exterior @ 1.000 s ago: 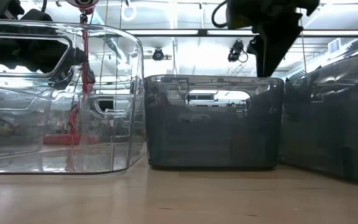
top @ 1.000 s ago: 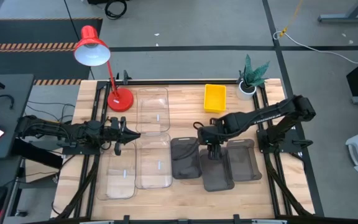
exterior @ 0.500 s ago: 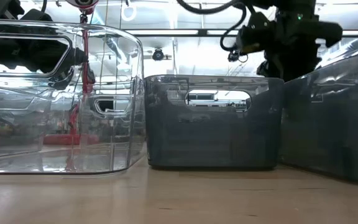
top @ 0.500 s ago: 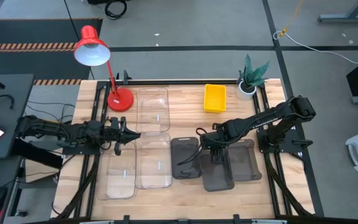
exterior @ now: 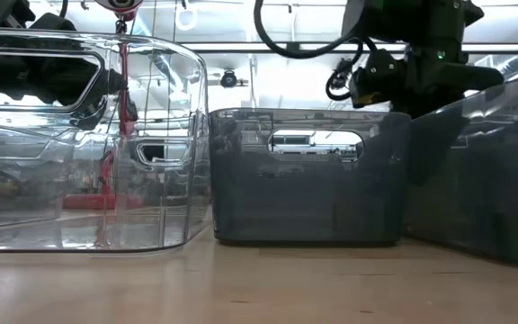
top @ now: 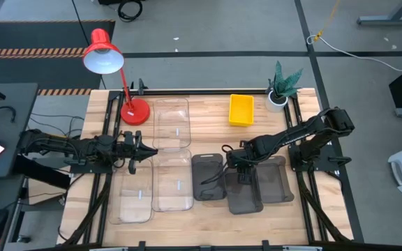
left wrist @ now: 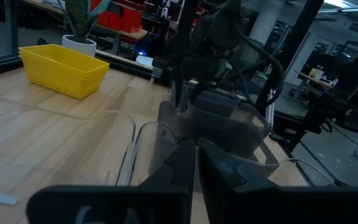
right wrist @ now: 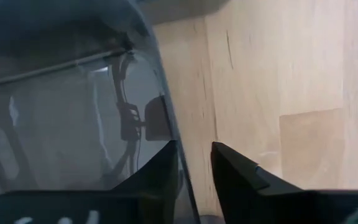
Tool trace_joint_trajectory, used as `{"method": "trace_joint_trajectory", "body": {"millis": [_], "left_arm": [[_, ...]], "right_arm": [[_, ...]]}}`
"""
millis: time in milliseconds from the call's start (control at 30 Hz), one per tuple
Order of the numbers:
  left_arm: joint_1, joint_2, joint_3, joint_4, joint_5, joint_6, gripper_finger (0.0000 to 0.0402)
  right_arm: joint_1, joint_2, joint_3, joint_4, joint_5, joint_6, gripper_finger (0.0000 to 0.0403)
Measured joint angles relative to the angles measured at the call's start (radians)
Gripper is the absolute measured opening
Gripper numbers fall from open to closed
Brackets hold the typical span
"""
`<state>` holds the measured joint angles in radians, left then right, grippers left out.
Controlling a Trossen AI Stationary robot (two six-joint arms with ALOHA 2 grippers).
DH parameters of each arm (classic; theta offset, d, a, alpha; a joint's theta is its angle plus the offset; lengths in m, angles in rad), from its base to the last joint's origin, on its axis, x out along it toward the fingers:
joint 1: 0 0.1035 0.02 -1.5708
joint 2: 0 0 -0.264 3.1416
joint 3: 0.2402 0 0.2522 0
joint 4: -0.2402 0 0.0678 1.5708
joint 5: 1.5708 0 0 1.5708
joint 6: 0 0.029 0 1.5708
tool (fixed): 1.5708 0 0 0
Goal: Stack baskets by color
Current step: Stack the middle black bin on the right black bin
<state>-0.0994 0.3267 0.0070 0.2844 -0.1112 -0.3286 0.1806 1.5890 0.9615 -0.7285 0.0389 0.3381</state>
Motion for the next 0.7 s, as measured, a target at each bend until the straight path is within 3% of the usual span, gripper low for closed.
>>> {"method": "trace_joint_trajectory", "body": {"millis": [333,700], "left_arm": [[0.0,0.0,0.0,0.0,0.0,0.0,0.0033],[0.0,0.0,0.0,-0.001,0.0,0.0,0.0031]], "right_arm": [[-0.025,-0.001,-0.003,-0.003,-0.057,-0.015,0.0009],[-0.048,0.0,0.118,-0.187,-0.055,-0.058,0.0005]]}}
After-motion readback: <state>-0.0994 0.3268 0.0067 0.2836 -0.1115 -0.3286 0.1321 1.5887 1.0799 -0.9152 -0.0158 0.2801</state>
